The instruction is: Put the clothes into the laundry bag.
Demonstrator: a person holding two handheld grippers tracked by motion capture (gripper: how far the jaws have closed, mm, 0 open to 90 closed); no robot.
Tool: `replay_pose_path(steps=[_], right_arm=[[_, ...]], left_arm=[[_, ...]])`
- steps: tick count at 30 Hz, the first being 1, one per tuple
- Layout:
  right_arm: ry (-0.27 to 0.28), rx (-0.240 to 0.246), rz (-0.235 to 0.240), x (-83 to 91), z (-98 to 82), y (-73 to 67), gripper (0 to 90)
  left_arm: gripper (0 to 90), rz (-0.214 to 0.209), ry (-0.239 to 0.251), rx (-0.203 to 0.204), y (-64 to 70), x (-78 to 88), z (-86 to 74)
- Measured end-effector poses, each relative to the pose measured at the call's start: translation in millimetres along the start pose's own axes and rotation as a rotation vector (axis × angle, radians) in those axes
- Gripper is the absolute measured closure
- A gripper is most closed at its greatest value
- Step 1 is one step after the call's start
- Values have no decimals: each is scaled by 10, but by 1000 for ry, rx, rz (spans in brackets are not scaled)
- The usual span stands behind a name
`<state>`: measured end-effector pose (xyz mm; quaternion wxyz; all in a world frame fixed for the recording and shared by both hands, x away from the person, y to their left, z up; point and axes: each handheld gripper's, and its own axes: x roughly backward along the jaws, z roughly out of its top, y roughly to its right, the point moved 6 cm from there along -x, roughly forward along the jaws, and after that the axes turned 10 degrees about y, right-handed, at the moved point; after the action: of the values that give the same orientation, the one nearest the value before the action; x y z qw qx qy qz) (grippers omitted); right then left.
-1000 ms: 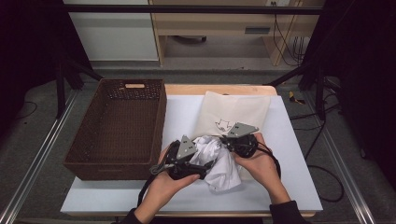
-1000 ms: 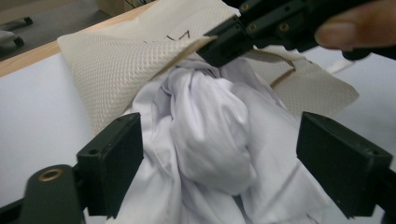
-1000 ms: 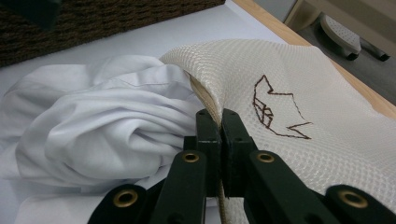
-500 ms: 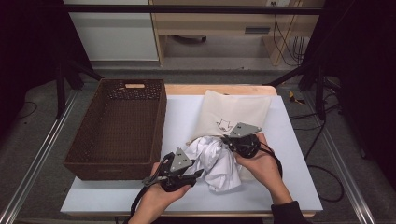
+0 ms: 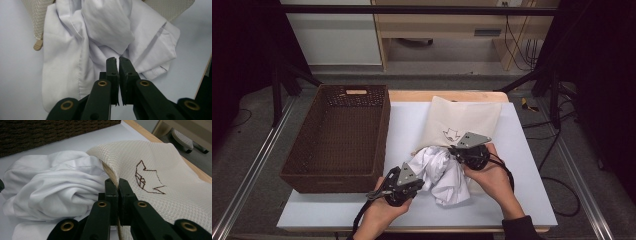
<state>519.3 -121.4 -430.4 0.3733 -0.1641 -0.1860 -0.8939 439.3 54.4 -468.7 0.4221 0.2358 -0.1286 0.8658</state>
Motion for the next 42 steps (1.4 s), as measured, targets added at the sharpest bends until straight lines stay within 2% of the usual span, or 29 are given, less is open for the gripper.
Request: replay_pose_path(steps=[2, 4, 6, 10, 14, 18, 23, 25, 28, 30, 35, 42], right_arm=[[1, -1, 1, 2, 0, 1, 879], [1, -1, 1, 3, -2, 1, 879], [0, 0, 1, 1, -3, -4, 878], [-2, 0, 3, -1, -1, -8, 878], [0, -2, 4, 5, -2, -3, 878], [-1, 0, 6, 11, -4, -5, 878], [-4, 2, 6, 4, -9, -6, 878], [-3, 0, 9, 0, -11, -8, 878], [-8, 1, 12, -9, -27, -19, 878], [-11, 2, 16, -15, -42, -27, 878], [-11, 4, 17, -11, -37, -26, 879], [-12, 3, 18, -12, -35, -32, 878]], left_arm=[[881, 18, -13, -10, -15, -4, -23], [890, 58, -25, -22, -49, -22, -59], [900, 66, -43, -24, -62, -63, -113], [900, 47, -81, -32, -32, -139, -183], [900, 25, -94, -36, 0, -93, -184], [900, 5, -136, -47, 14, -111, -238], [899, -12, -118, -23, 22, -259, -247], [899, -9, -97, -25, 20, -302, -221], [900, -2, -105, -45, 7, -368, -226], [900, -5, -107, -36, -7, -410, -243], [900, -1, -96, -13, -39, -481, -241], [900, -3, -71, -7, -42, -559, -194]])
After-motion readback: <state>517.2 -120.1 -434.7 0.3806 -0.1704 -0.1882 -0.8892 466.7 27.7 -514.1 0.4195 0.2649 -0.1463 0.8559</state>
